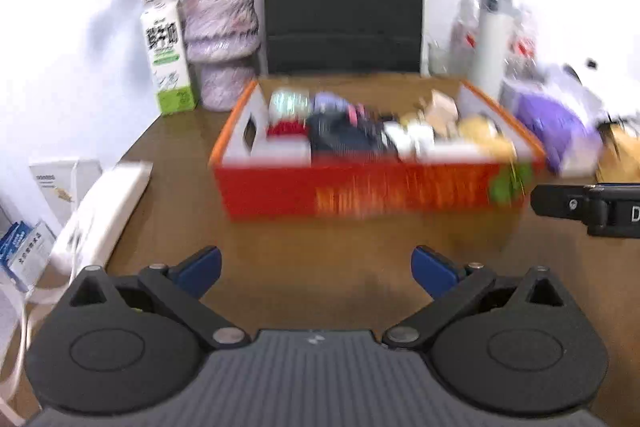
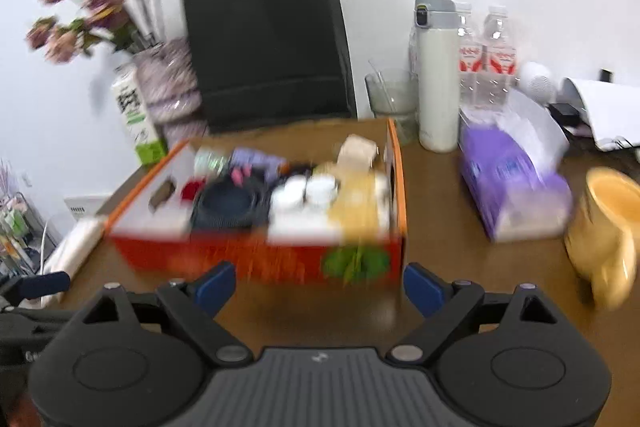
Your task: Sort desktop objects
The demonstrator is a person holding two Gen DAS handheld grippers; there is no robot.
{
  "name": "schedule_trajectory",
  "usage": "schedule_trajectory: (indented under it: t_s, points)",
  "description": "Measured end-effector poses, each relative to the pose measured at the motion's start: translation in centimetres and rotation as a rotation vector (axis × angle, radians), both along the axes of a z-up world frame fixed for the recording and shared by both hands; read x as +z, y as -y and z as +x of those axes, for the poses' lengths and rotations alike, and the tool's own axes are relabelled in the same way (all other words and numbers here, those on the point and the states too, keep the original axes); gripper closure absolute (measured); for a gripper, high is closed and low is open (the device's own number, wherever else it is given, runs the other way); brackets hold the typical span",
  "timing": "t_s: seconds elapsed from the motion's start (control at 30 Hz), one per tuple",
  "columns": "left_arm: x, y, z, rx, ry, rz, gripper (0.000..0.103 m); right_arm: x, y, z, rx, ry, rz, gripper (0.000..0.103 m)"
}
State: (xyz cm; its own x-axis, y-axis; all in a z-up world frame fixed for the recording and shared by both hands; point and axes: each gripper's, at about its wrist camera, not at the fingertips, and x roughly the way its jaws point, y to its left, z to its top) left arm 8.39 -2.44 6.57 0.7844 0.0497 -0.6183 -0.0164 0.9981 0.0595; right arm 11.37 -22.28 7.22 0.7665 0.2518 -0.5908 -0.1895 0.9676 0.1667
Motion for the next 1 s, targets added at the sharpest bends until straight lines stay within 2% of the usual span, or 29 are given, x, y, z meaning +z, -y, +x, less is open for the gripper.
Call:
schedule_trajectory:
  t_s: [0.1,0.17,0.27,0.37,0.47,0.6,0.67,0.73,0.87,1.0]
  points:
    - [-2.0,-0.3,-4.5,-0.006,-0.029,-0.044,0.0,-2.6,-0.2,-4.8,0.0,-0.021,-0.017,0.011]
    - [-2.8,-0.6,-6.9,-0.039,-0.021,-0.08,0.0,-3.8,-0.4,-7.6,-0.003,-0.035,-0.035,0.011]
    - [-3.0,-0.7,-9.9,-0.053,0.016,-0.027,0.0,-5.1,-0.3,-11.6,0.02,-0.078,-0.019,0.011]
    - [-2.7,-1.2,-12.5,-0.04,0.006,-0.029,0.0,-4.9,-0.7,-14.6,0.071,-0.097,-0.026,0.011]
    - [-2.2,-2.4,-15.2,-0.031,-0.007,-0.07,0.0,-3.6,-0.9,-17.8,0.101,-0.051,-0.056,0.01]
    - [-1.7,-3.7,-18.2,-0.021,-0.028,-0.11,0.0,-2.6,-0.3,-21.3,0.122,0.012,-0.023,0.01]
    - [-1.8,-3.6,-18.8,-0.04,-0.046,-0.107,0.0,-2.5,0.2,-22.6,0.098,0.028,-0.03,0.01]
    - [-2.0,-3.5,-19.0,-0.049,-0.063,-0.129,0.0,-2.5,0.6,-23.4,0.088,0.006,-0.034,0.01]
    - [-2.6,-3.2,-18.4,-0.026,-0.082,-0.158,0.0,-3.3,0.0,-23.7,0.093,-0.017,-0.059,0.01]
    - [-3.9,-2.7,-17.2,-0.024,-0.079,-0.131,0.0,-4.9,-0.9,-23.1,0.036,-0.002,-0.066,0.009]
